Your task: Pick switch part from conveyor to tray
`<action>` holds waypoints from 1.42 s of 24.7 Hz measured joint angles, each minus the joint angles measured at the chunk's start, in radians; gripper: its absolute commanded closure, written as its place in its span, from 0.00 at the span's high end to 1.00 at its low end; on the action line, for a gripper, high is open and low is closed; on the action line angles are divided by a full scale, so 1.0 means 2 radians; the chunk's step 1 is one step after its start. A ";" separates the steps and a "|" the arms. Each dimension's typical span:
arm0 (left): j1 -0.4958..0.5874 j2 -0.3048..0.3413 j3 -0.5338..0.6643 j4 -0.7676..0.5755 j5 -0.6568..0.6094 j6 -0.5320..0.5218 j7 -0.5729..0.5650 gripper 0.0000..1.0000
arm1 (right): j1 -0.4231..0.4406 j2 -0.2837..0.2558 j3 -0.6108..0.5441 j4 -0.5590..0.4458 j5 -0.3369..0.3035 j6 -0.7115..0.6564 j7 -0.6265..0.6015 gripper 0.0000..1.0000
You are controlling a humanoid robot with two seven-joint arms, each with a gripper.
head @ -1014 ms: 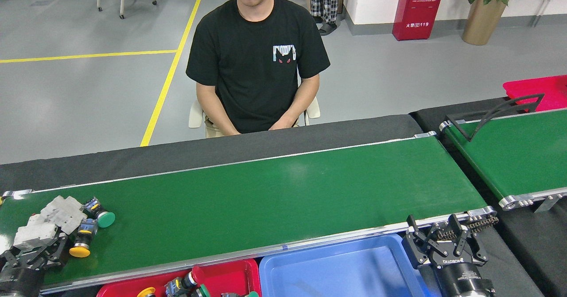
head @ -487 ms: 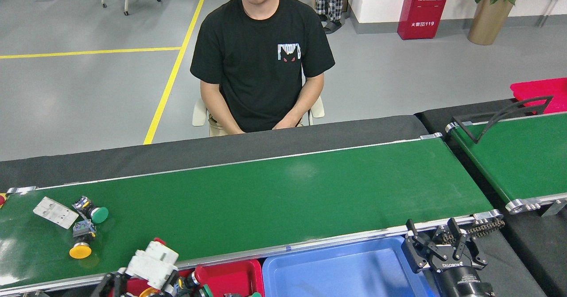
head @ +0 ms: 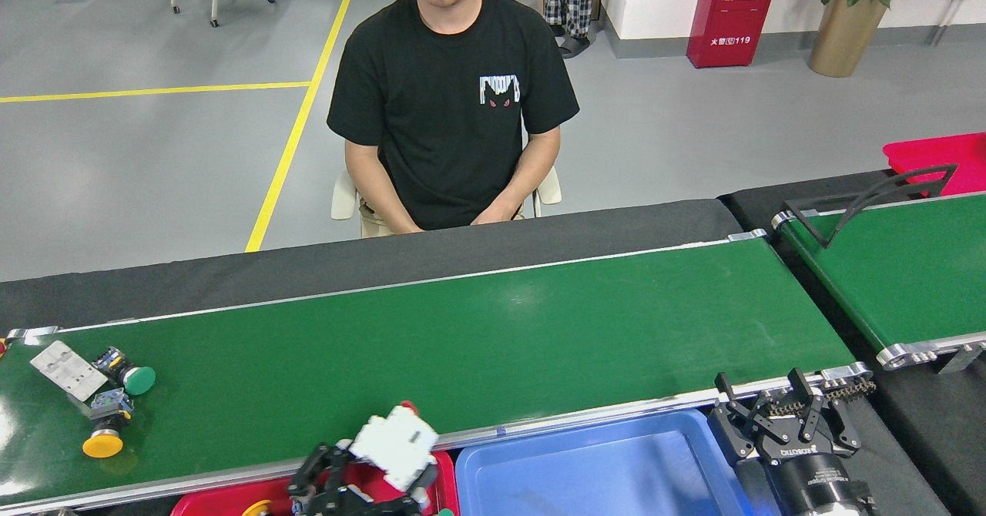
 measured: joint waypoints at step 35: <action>0.039 0.104 0.489 0.147 0.107 0.031 0.039 1.00 | 0.048 -0.011 0.011 -0.021 0.000 -0.041 0.002 1.00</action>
